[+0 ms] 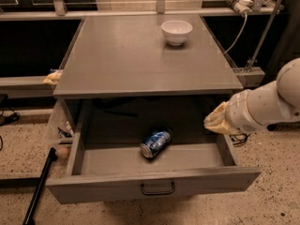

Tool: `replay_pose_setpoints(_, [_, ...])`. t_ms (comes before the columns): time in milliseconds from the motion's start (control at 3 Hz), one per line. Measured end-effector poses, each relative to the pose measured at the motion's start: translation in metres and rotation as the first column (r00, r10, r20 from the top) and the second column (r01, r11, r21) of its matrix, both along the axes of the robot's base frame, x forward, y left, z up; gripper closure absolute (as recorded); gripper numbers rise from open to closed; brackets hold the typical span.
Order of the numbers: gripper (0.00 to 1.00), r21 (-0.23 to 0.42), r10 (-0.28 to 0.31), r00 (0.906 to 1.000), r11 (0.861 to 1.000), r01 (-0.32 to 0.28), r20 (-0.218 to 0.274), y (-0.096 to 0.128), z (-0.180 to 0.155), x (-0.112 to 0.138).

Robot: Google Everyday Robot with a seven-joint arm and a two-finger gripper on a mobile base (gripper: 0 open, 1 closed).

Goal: Pick pepsi can from top drawer and place on counter

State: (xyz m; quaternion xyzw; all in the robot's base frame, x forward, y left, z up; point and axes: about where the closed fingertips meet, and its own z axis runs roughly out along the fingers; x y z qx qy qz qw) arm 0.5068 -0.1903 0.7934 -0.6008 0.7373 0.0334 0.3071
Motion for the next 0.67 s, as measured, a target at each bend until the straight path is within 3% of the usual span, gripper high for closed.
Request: replay_pose_setpoints(667, [0.34, 0.144, 0.042, 0.9991, 0.989, -0.040, -0.009, 0.018, -0.031, 0.010])
